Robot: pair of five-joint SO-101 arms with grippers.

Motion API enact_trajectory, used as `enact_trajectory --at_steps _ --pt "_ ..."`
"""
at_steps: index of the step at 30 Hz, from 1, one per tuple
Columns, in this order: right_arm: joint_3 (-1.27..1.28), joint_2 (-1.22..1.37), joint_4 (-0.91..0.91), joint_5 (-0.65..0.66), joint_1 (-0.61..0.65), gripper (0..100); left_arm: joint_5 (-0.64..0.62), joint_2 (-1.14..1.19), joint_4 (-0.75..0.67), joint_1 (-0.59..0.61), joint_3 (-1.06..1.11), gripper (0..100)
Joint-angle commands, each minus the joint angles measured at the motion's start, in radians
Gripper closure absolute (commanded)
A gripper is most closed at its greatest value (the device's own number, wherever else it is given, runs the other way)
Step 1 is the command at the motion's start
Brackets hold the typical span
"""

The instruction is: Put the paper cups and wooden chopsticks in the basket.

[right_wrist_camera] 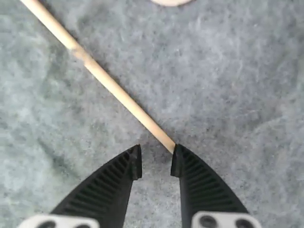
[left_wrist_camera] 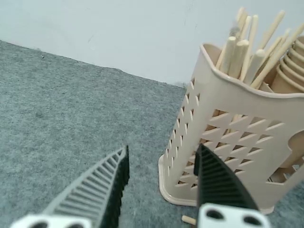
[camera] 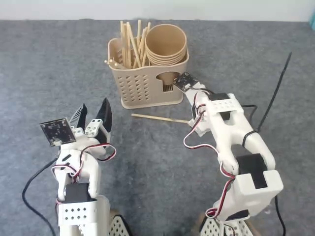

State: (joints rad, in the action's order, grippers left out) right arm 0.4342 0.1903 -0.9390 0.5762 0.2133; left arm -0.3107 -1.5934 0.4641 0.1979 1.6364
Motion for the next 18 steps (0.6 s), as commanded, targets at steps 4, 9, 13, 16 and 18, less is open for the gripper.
enact_trajectory --at_steps 4,9,13,16,18 --pt "-0.015 -0.018 0.004 0.078 -0.007 85.4 0.009 -0.014 -0.026 -0.009 -0.005 79" --pt "-0.014 -0.005 0.099 0.198 -0.025 85.4 0.009 -0.014 -0.026 -0.009 -0.005 79" --pt "-0.014 0.015 0.087 0.233 -0.025 85.7 0.009 -0.014 -0.026 -0.009 -0.005 79" --pt "-0.032 0.022 0.036 0.253 -0.024 86.0 0.037 -0.014 -0.026 -0.009 -0.005 79" --pt "-0.037 0.022 -0.021 0.253 -0.019 90.3 0.041 -0.012 -0.026 -0.009 -0.005 79"
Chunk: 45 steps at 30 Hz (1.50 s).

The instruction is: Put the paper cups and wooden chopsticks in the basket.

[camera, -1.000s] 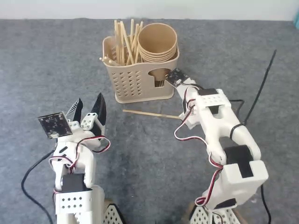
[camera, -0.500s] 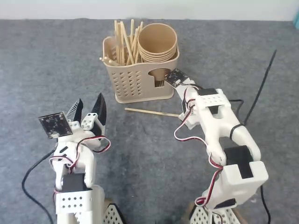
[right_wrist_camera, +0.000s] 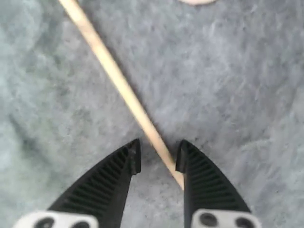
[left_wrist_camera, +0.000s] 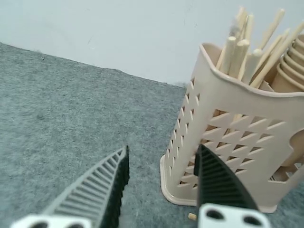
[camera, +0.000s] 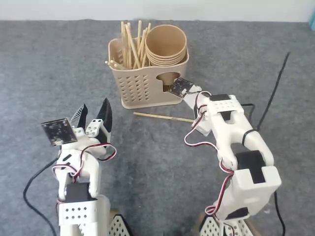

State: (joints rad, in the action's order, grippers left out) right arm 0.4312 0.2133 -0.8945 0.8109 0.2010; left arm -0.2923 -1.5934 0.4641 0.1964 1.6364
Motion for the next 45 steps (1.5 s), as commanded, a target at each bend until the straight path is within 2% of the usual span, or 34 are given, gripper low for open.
enact_trajectory --at_steps 1,2,4,12,16,22,24,28,30,34,39,42,45 --pt "-0.032 -0.002 -0.097 0.018 -0.002 95.2 0.025 -0.012 -0.025 -0.008 -0.005 79" --pt "-0.031 -0.007 -0.133 0.014 -0.002 99.8 0.025 -0.012 -0.025 -0.008 -0.005 79" --pt "-0.031 -0.01 -0.209 0.014 -0.008 97.0 0.025 -0.012 -0.025 -0.008 -0.005 79" --pt "0.0 -0.077 -0.389 0.041 0.002 99.0 0.023 -0.017 -0.025 -0.008 -0.005 79" --pt "0.15 -0.275 -0.401 0.117 0.056 99.0 0.021 -0.017 -0.025 -0.008 -0.005 79" --pt "0.385 -0.618 -0.387 0.147 0.168 98.8 0.021 -0.018 -0.025 -0.008 -0.005 79" --pt "0.408 -0.653 -0.389 0.143 0.191 95.5 0.021 -0.018 -0.025 -0.008 -0.005 79" --pt "0.407 -0.627 -0.384 0.14 0.194 80.4 0.021 -0.018 -0.025 -0.008 -0.005 79" --pt "0.405 -0.601 -0.369 0.138 0.203 78.6 0.021 -0.018 -0.025 -0.008 -0.005 79" --pt "0.405 -0.57 -0.318 0.071 0.283 78.6 0.021 -0.018 -0.025 -0.006 -0.005 79" --pt "0.405 -0.555 -0.176 -0.074 0.467 78.6 0.02 -0.02 -0.025 0.009 -0.012 79" --pt "0.405 -0.545 -0.073 -0.178 0.587 78.6 0.018 -0.02 -0.023 0.064 -0.031 79" --pt "0.404 -0.522 0.058 -0.247 0.641 78.6 0.018 -0.02 -0.012 0.104 -0.033 79"
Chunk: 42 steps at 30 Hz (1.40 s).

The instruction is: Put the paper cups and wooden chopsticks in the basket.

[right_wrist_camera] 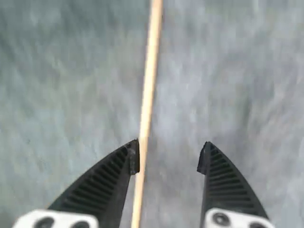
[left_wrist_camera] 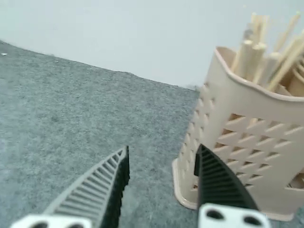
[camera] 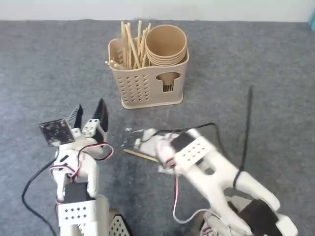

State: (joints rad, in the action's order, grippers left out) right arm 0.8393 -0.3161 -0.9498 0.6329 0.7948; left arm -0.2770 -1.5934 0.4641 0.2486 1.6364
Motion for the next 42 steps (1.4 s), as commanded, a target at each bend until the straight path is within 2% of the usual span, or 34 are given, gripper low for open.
enact_trajectory --at_steps 1,11,20,22,25,27,29,31,35,42 --pt "-0.005 0.021 0.157 -0.087 0.047 78.6 0.003 -0.02 0.006 0.061 -0.033 79" --pt "-0.006 0.223 0.389 -0.152 0.067 78.6 0.038 -0.02 0.114 0.064 -0.045 79" --pt "-0.074 0.239 0.314 -0.181 0.067 78.8 0.183 -0.02 0.344 0.023 -0.134 79" --pt "-0.077 0.254 0.315 -0.18 0.062 81.8 0.203 -0.02 0.362 0.023 -0.136 79" --pt "-0.094 0.292 0.315 -0.18 0.062 92.8 0.21 -0.02 0.394 0.023 -0.134 80" --pt "-0.098 0.305 0.315 -0.183 0.062 99.8 0.239 -0.02 0.402 0.025 -0.133 83" --pt "-0.098 0.3 0.311 -0.184 0.062 97.4 0.269 -0.02 0.402 0.025 -0.13 91" --pt "-0.098 0.283 0.305 -0.186 0.062 98.5 0.308 -0.02 0.402 0.023 -0.127 97" --pt "-0.097 0.173 0.242 -0.186 0.053 99.1 0.328 -0.02 0.402 0.023 -0.11 96" --pt "-0.1 -0.213 0.174 -0.21 -0.002 99.1 0.328 -0.021 0.394 0.023 -0.097 99"
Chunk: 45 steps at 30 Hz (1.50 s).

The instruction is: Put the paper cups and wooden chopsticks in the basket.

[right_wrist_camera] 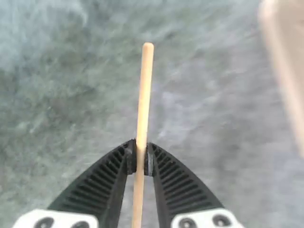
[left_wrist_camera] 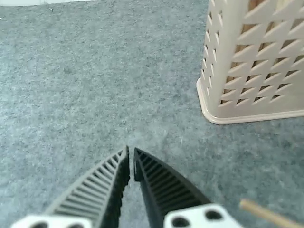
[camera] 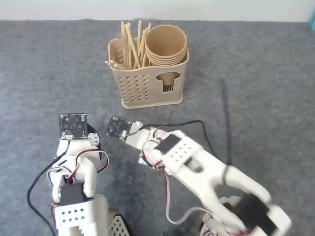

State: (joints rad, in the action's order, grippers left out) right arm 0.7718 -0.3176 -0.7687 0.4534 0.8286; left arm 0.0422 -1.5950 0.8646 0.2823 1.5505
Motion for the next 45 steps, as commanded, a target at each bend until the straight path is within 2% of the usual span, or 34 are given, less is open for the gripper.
enact_trajectory --at_steps 1,5,8,10,13,17,21,26,31,36,42,45 --pt "-0.043 -0.257 0.001 -0.055 -0.045 99.1 0.009 -0.02 -0.008 -0.011 -0.01 99" --pt "-0.109 -0.401 0.056 -0.166 -0.081 99.1 0.011 -0.12 -0.006 -0.012 0.036 99" --pt "-0.196 -0.42 0.108 -0.209 -0.102 99.1 0.011 -0.25 0.018 -0.014 0.087 99" --pt "-0.258 -0.404 0.154 -0.23 -0.114 99.1 0.02 -0.233 0.048 -0.044 0.07 99" --pt "-0.338 -0.352 0.277 -0.295 -0.131 99.1 0.057 -0.215 0.051 -0.069 0.07 99" --pt "-0.422 -0.254 0.529 -0.414 -0.16 99.1 0.078 -0.229 0.049 -0.077 0.088 99" --pt "-0.537 -0.127 0.771 -0.463 -0.214 99.1 0.083 -0.229 0.02 -0.077 0.111 99" --pt "-0.703 0.067 0.912 -0.525 -0.28 99.1 0.08 -0.229 -0.032 -0.086 0.133 99" --pt "-0.853 0.245 0.94 -0.578 -0.312 99.1 0.081 -0.229 -0.032 -0.123 0.133 99" --pt "-0.85 0.328 0.926 -0.586 -0.315 98.3 0.081 -0.229 -0.034 -0.121 0.133 99" --pt "-0.832 0.278 0.743 -0.588 -0.309 79.8 0.081 -0.229 -0.034 -0.121 0.133 99" --pt "-0.835 0.242 0.685 -0.585 -0.312 79.0 0.081 -0.229 -0.034 -0.121 0.133 99"
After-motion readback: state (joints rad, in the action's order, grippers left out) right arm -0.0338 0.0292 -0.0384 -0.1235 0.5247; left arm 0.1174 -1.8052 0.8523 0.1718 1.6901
